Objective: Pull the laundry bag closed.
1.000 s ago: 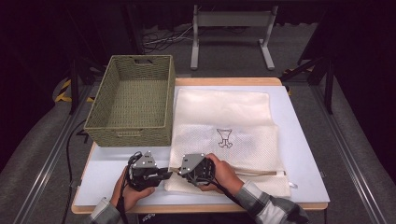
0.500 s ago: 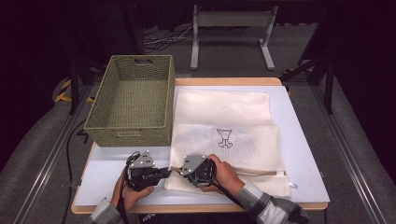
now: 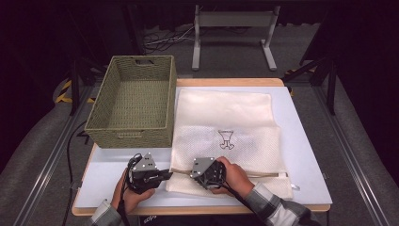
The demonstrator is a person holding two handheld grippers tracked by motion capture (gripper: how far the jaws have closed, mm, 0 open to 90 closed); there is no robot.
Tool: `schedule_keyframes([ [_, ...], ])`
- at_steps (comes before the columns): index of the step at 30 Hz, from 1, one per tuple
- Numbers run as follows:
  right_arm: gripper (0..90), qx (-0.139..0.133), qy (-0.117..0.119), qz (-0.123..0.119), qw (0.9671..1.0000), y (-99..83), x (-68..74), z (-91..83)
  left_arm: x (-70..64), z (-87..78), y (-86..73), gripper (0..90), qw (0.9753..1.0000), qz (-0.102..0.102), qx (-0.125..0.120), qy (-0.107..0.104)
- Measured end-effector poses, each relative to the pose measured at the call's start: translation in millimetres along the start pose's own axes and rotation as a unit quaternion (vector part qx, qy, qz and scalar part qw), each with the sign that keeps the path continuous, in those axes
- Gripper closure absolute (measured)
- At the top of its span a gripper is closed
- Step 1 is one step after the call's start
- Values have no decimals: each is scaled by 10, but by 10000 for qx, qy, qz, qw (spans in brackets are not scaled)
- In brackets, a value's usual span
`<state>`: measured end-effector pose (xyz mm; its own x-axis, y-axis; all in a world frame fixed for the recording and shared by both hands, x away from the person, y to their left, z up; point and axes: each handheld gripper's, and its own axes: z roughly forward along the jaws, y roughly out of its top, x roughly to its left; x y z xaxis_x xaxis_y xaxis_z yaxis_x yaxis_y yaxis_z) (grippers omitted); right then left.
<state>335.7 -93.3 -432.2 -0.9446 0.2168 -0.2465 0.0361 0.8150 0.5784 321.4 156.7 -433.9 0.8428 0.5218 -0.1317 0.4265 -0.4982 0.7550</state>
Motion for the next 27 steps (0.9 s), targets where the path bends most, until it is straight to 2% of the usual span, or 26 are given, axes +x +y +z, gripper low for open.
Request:
schedule_keyframes([
  [17,822,171,29,108,9998,-227,-65,-178,11,-9,1,848,9999,133,77,68],
  [27,822,298,-32,189,9994,-375,-126,-308,20,-21,-2,848,9999,118,47,82],
])
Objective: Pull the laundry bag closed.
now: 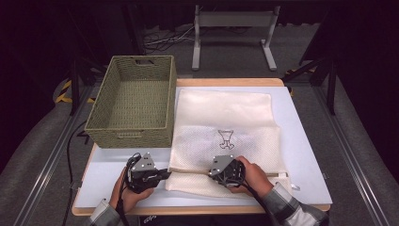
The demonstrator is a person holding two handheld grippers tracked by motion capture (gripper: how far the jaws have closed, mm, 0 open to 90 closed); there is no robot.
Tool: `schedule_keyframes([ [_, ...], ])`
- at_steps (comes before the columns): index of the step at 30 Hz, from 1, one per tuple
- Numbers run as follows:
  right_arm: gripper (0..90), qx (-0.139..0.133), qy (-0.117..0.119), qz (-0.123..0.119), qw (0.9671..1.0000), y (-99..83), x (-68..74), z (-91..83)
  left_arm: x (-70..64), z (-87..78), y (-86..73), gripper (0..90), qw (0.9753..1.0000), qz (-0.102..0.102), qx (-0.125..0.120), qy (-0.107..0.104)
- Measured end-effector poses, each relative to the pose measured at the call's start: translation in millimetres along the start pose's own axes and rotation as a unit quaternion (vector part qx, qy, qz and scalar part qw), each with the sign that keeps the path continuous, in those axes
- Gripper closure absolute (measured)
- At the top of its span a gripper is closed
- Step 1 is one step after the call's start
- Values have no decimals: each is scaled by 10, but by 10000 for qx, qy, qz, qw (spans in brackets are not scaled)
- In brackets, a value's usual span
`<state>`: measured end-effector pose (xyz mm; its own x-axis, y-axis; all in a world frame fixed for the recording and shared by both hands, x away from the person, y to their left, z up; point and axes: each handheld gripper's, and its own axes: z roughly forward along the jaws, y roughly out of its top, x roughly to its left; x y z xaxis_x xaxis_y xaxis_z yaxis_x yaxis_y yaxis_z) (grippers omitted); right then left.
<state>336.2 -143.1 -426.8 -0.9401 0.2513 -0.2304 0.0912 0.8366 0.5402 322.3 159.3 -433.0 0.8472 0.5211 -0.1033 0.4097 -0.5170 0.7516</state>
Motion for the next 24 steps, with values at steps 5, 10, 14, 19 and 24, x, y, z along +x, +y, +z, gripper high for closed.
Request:
schedule_keyframes([
  [5,822,24,-32,80,10000,-107,-12,-70,-1,5,-4,847,10000,23,38,15],
  [10,822,91,-89,141,9998,-197,-20,-146,0,8,-12,845,10000,14,62,30],
  [14,822,129,-113,177,9997,-277,-33,-203,1,8,-12,845,9999,41,98,30],
  [19,822,155,-187,250,9994,-375,-49,-289,-7,9,-14,844,9999,64,109,50],
  [24,822,268,-266,363,9986,-524,-59,-390,-4,16,-19,844,9999,64,141,44],
])
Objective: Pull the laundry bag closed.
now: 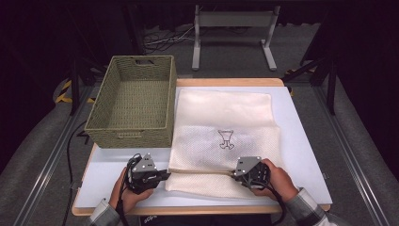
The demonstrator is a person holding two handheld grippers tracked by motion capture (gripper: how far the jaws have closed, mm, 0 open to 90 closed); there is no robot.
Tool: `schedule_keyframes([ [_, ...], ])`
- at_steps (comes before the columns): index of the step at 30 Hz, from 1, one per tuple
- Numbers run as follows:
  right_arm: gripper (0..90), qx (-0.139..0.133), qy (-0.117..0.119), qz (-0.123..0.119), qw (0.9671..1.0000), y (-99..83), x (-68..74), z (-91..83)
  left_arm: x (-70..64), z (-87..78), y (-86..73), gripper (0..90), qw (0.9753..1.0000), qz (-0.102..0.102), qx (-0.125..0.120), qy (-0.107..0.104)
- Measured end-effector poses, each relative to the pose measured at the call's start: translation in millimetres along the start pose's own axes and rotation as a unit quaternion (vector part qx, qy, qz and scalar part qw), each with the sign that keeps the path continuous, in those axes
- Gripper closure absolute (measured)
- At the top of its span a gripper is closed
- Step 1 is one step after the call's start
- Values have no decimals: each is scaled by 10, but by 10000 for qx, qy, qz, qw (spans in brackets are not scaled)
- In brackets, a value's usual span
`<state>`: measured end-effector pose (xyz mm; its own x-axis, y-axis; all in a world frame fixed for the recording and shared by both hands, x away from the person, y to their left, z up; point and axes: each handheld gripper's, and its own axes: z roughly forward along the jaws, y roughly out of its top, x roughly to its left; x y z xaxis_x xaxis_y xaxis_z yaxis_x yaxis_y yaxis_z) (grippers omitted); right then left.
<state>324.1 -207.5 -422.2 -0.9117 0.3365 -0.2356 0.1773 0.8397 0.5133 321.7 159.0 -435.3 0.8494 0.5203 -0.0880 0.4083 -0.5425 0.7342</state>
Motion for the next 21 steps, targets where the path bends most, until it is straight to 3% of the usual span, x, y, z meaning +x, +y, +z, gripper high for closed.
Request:
schedule_keyframes([
  [21,821,228,-332,448,9982,-459,-97,-283,20,64,-15,844,9996,97,255,-22],
])
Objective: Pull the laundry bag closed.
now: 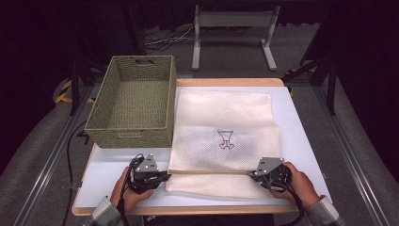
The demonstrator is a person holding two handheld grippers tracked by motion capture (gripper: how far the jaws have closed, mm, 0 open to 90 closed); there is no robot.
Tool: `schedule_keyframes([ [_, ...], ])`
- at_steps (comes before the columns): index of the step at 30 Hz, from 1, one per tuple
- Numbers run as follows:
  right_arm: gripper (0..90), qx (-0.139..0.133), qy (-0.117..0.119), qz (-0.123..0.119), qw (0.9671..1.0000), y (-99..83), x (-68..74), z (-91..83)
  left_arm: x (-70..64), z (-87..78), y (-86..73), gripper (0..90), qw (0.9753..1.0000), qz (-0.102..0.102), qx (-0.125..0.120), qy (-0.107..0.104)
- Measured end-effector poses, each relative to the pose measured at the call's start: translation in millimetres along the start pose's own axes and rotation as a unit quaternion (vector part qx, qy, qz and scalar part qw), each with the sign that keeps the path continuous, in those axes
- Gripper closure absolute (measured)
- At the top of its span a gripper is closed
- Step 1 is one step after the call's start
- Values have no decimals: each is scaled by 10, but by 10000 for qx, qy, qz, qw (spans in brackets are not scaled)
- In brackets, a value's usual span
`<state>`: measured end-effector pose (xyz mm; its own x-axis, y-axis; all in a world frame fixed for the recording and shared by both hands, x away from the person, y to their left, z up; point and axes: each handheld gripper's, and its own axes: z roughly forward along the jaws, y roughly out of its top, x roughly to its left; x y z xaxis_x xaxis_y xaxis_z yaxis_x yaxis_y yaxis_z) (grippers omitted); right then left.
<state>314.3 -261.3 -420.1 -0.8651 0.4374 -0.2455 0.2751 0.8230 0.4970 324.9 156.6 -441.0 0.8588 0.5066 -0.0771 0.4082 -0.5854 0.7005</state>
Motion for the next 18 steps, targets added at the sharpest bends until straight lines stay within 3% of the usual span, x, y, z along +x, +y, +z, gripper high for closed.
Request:
schedule_keyframes([
  [18,822,198,-221,307,9991,-252,-114,-149,50,21,-32,846,10000,38,51,-66],
])
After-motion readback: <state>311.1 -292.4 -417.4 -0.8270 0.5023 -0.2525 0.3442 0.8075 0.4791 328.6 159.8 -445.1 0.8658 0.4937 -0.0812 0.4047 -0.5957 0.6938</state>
